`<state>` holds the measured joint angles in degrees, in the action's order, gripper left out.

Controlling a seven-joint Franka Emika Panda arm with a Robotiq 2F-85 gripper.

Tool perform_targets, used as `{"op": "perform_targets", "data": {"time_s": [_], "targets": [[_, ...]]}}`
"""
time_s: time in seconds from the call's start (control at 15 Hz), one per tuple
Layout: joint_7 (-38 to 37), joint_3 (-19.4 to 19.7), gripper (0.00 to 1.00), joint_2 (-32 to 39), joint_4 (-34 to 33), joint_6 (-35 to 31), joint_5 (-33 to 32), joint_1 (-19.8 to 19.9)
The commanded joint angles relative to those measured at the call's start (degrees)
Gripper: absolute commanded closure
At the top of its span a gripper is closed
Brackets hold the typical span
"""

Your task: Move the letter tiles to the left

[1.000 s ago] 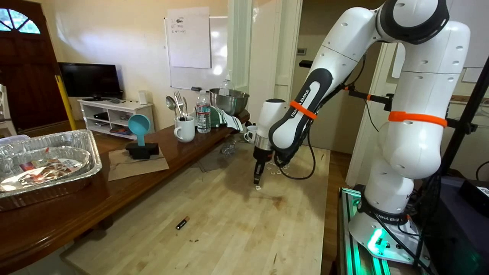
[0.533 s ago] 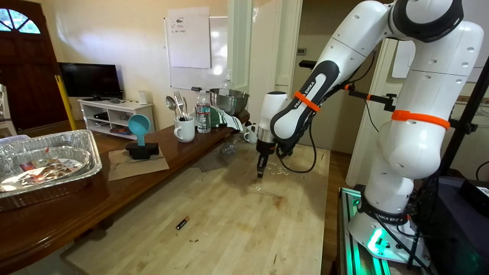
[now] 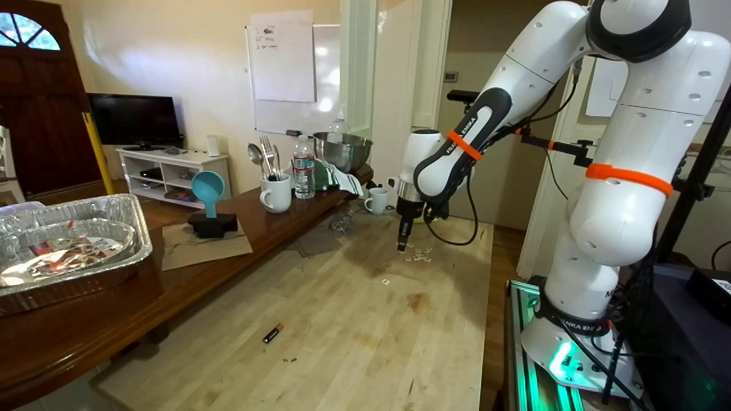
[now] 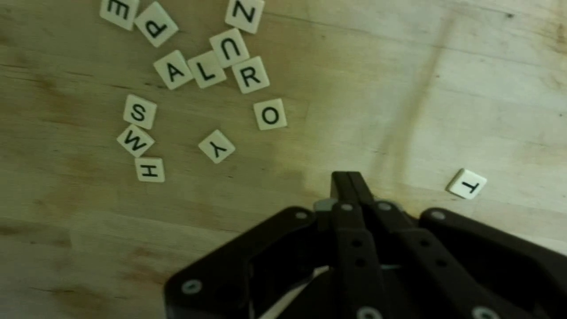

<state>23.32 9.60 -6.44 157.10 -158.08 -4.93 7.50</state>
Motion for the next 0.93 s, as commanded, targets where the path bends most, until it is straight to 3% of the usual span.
{"op": "perform_targets", "data": {"time_s": [0.0, 0.4, 0.87], "targets": [[6.0, 2.3, 1.00, 1.4, 0.0, -0.4, -2.7, 1.4], [13.1, 4.5, 1.00, 4.1, 0.0, -2.5, -4.3, 3.1], [19.0, 3.6, 1.00, 8.4, 0.1, -9.2, 3.9, 2.9]]}}
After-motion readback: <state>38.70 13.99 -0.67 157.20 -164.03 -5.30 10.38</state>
